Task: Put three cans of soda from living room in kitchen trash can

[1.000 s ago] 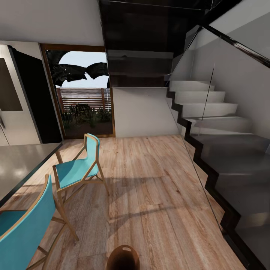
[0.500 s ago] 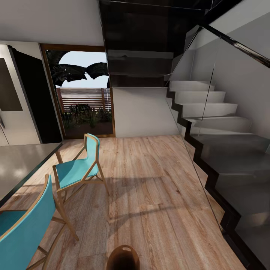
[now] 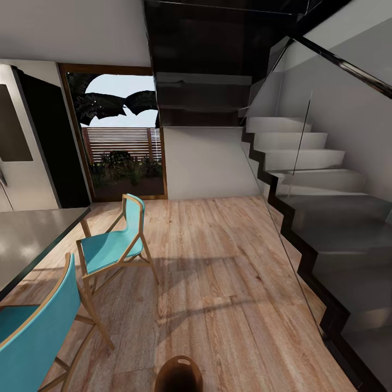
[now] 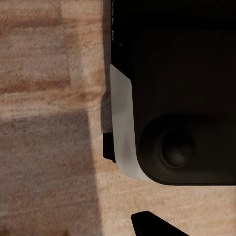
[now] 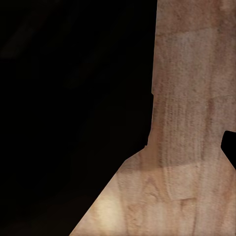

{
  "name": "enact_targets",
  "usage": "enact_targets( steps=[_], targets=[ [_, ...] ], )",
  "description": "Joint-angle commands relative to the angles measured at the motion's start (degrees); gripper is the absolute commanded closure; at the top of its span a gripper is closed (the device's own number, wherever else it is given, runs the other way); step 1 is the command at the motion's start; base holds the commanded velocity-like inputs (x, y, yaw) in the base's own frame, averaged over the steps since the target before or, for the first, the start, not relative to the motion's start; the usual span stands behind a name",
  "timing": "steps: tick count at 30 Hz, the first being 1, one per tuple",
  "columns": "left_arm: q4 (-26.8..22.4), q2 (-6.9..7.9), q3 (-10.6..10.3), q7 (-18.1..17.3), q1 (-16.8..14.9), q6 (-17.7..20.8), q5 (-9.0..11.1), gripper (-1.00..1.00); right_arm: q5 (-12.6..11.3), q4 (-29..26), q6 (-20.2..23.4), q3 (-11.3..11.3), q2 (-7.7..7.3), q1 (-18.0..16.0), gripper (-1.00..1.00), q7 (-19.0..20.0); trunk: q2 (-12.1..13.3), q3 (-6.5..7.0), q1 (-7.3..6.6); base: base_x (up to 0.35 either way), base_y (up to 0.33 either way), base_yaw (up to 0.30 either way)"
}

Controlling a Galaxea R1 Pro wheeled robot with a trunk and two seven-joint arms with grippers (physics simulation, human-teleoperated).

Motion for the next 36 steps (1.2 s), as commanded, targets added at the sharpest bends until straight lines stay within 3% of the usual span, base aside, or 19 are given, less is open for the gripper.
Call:
enact_targets(
  steps=[1, 36],
  targets=[
    [0.0, 0.0, 0.0, 0.0, 0.0, 0.0, 0.0, -1.0, 0.0, 0.0, 0.0, 0.0, 0.0, 0.0, -1.0, 0.0, 0.0, 0.0, 0.0, 0.0, 0.0, 0.0],
    [0.0, 0.0, 0.0, 0.0, 0.0, 0.0, 0.0, -1.0, 0.0, 0.0, 0.0, 0.0, 0.0, 0.0, -1.0, 0.0, 0.0, 0.0, 0.0, 0.0, 0.0, 0.0]
  ],
)
